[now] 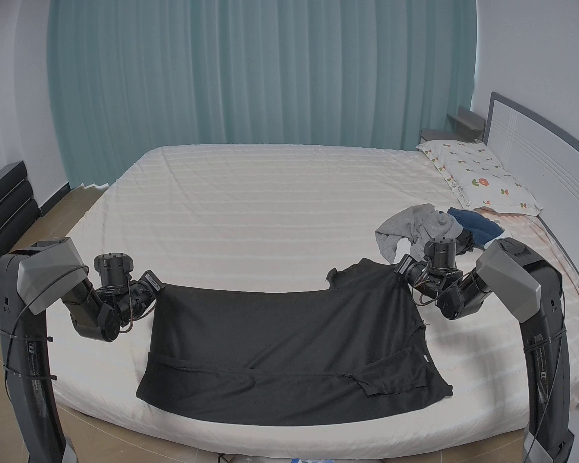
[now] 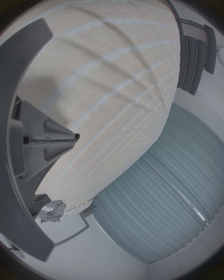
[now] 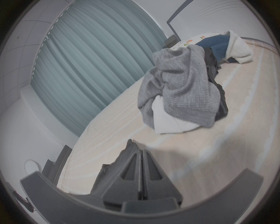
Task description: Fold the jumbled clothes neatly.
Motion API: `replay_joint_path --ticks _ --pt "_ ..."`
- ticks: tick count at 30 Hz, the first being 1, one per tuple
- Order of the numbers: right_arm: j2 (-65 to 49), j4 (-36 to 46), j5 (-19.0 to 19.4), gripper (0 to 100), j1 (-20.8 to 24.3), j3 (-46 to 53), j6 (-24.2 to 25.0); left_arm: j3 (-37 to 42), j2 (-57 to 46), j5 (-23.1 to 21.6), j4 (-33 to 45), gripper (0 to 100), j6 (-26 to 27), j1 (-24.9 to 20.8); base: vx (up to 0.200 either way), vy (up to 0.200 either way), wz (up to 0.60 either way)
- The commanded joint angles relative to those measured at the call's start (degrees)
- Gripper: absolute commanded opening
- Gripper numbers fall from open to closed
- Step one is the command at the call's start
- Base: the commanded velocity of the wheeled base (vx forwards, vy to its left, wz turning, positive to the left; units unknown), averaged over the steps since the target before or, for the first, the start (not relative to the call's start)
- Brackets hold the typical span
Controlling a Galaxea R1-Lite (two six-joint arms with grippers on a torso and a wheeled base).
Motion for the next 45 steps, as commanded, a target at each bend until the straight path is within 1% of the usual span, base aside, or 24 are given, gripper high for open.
replay_joint_path --ticks 1,10,18,24,27,35,39,45 --pt "-1.79 -0.07 0.56 0 -0.49 3.06 -0.16 0.11 0.19 -0.05 0.14 0 -0.17 0.97 0.000 0.000 0.00" --pt "-2.41 -3.06 0.30 0 -1.90 3.86 0.27 0.90 0.54 -0.14 -0.21 0 -0.17 1.94 0.000 0.000 0.00" --pt "-2.32 -3.06 1.18 0 -1.46 6.23 0.19 0.99 0.98 -0.49 -0.30 0 0.00 1.85 0.000 0.000 0.00" --pt "-5.39 -3.24 4.34 0 -1.90 10.80 0.01 3.01 0.10 -1.46 -0.65 0 0.18 1.85 0.000 0.000 0.00" --pt "-6.89 -3.41 5.05 0 -2.43 12.47 0.01 3.71 -0.51 -1.99 -1.97 0 0.18 2.03 0.000 0.000 0.00" --pt "-10.05 -10.27 8.91 0 -3.48 23.28 -0.78 7.93 -1.66 -2.08 -5.14 0 0.70 2.46 0.000 0.000 0.00" --pt "-11.37 -12.47 9.88 0 -3.83 28.03 -2.80 12.06 -2.10 -2.34 -8.12 0 3.08 2.82 0.000 0.000 0.00" --pt "-13.04 -16.51 11.29 0 -4.18 36.20 -8.51 20.41 -3.41 -5.06 -14.28 0 6.86 3.52 0.000 0.000 0.00"
